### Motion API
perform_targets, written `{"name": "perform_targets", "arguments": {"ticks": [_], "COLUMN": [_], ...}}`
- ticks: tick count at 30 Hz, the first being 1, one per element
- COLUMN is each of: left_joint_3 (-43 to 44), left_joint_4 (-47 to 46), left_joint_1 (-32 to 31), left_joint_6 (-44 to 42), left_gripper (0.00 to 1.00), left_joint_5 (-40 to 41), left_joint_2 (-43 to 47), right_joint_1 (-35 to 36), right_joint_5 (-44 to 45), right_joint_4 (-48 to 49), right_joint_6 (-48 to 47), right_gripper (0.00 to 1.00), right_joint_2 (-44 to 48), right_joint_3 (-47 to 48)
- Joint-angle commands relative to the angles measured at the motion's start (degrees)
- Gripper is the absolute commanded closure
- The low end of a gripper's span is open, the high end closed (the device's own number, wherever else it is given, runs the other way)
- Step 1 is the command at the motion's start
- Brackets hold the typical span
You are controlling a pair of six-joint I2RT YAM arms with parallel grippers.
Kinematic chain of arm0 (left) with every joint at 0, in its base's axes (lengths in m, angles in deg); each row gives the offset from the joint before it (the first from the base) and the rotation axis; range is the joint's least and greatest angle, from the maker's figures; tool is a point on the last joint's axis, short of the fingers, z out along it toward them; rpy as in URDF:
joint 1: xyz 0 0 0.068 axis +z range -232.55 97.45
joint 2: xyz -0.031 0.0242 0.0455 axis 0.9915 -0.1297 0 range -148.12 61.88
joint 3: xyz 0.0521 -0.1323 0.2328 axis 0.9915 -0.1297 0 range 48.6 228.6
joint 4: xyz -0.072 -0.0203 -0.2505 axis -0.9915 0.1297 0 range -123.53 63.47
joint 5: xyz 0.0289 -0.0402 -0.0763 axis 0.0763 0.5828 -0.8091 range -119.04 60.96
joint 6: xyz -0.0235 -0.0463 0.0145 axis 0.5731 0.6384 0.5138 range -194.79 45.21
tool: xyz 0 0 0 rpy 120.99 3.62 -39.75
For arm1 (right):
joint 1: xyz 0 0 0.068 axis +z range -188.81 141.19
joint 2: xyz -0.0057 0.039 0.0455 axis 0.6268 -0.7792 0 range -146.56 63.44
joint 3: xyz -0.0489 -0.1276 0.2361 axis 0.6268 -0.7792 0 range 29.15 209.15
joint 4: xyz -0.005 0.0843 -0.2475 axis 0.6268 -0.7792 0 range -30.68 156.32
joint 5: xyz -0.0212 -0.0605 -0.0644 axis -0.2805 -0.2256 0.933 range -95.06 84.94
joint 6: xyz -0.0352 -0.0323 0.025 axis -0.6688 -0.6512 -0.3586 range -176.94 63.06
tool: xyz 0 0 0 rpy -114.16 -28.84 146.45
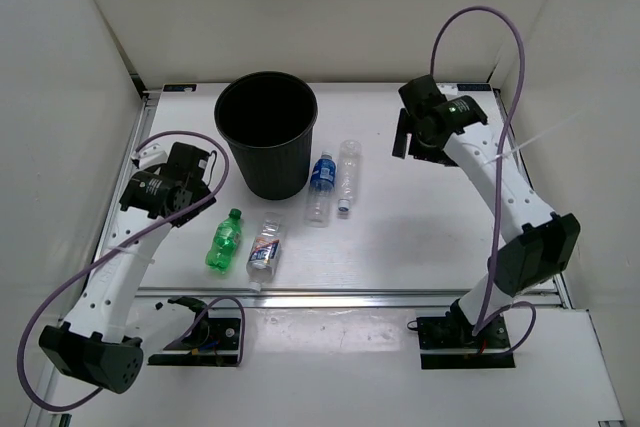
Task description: Put the plastic bottles in the bin
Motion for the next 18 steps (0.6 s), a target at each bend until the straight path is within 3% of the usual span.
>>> {"name": "perform_targets", "arguments": {"ticks": [1,8,14,18], "left_joint_3": [1.1,1.6,1.7,-0.1], "left_joint_4": [0.0,0.7,-0.1,-0.1], "left_joint_1": [-0.3,-0.3,-0.3,0.2], "left_joint_6": [2.2,1.1,-0.7,-0.7], "left_gripper": [0.00,0.00,0.00,0.00], "left_joint_5": [2.6,3.7,3.2,3.2], "left_joint_2": [1.7,1.2,-0.1,-1.3], "right_joint_1": [-1.6,-3.6,-5.6,-7.1], "right_joint_5": [-19.4,-36.3,-40.2,-45.1], "right_joint_4": [3.7,13.3,13.3,14.8], "right_joint_6": [-10.0,-11.3,-10.7,-9.4], "right_gripper": [0.00,0.00,0.00,0.00], "right_joint_2": [-4.3,-15.0,-29.6,-34.6], "right_joint_3": [-0.1,3.4,18.3,20.1]}}
